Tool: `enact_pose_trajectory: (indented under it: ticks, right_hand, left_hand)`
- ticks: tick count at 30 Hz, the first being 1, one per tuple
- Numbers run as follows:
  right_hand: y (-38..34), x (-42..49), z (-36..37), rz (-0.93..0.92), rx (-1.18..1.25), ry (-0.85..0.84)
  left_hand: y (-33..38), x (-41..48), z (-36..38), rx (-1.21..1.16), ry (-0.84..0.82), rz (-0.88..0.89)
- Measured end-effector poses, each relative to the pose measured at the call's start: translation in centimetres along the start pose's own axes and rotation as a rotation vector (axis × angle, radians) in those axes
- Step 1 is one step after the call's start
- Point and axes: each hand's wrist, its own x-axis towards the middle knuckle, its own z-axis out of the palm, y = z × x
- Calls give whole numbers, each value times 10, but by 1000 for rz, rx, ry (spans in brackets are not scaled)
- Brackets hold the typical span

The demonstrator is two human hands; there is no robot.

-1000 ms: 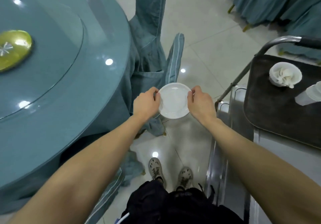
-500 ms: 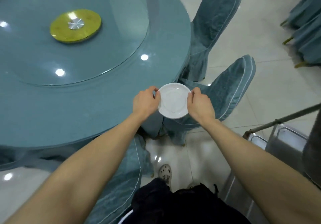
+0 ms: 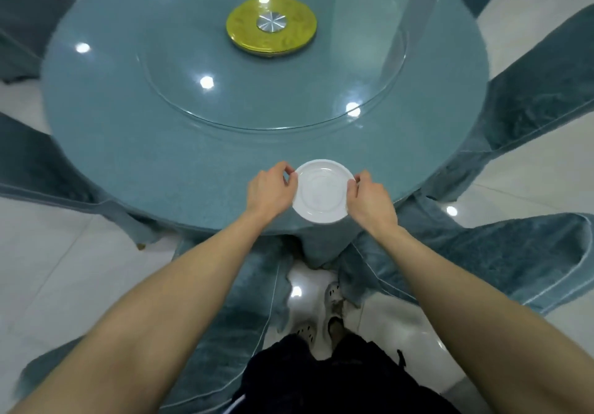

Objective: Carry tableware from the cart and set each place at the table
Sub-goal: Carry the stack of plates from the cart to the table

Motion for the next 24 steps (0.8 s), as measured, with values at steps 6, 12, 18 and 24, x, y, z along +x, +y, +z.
enact_pose_trajectory:
  ticks: [6,12,18,24]
  right_hand:
    - [-16,70,3,-153,6,-121]
    - [-24,123,1,-233,13,-204]
    - [-35,169,10,-257,42,-263]
    - [-51,222,26,-235,54,-256]
  left_hand:
    - [-6,29,-5,10,76,-161]
    - [5,63,-11,17,107,-246]
    - [1,100,-14,12,62,-290]
    - [-14,159,-13,14,10,-279]
